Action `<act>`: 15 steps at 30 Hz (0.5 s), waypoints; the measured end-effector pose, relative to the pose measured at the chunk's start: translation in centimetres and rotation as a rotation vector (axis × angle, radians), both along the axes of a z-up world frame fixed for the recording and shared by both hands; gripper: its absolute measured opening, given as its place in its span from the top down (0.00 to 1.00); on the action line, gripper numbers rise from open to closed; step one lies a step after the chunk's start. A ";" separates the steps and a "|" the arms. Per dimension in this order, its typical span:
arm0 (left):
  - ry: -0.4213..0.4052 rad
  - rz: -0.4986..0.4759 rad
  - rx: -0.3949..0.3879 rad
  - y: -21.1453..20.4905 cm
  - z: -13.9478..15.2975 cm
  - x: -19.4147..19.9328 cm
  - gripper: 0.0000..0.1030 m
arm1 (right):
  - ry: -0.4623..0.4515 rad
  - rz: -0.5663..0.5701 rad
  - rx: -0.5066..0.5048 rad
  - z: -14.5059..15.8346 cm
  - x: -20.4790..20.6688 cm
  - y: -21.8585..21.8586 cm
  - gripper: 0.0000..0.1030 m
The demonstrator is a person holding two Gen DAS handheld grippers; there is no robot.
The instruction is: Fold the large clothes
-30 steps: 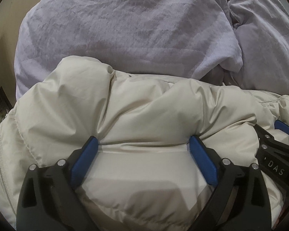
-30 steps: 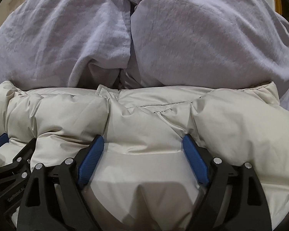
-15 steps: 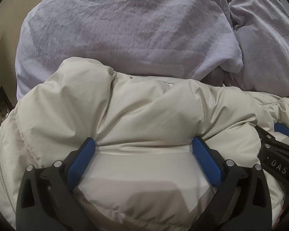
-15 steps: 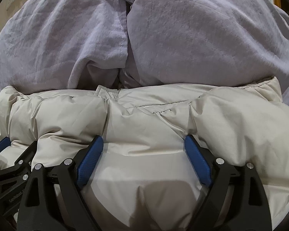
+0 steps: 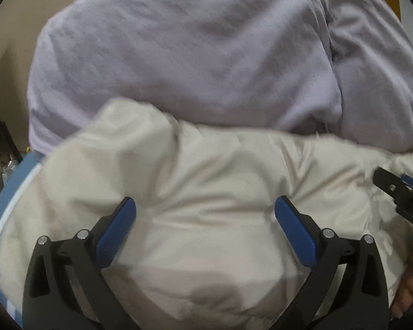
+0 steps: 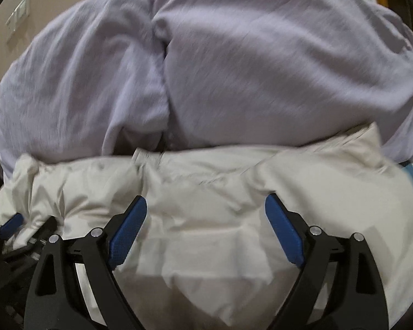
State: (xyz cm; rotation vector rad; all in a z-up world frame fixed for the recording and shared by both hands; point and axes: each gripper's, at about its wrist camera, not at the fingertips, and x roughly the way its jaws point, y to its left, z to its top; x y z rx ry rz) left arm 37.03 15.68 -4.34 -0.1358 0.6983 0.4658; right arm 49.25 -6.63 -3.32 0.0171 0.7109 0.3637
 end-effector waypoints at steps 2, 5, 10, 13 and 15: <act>-0.038 0.025 0.009 0.8 1.6 -0.7 0.02 | -0.011 -0.036 -0.042 1.1 0.3 -1.2 0.13; -0.059 0.067 0.031 2.4 2.8 -1.1 0.02 | -0.019 -0.120 -0.089 2.3 1.0 -3.7 0.13; 0.040 0.169 0.042 5.7 0.7 0.0 0.02 | 0.050 -0.216 -0.124 0.2 3.7 -6.6 0.13; 0.098 0.193 0.040 6.5 -1.6 0.0 0.02 | 0.043 -0.232 -0.187 -2.9 4.4 -5.9 0.08; 0.108 0.192 0.063 6.2 -2.1 0.2 0.02 | 0.025 -0.228 -0.237 -3.6 4.3 -5.0 0.06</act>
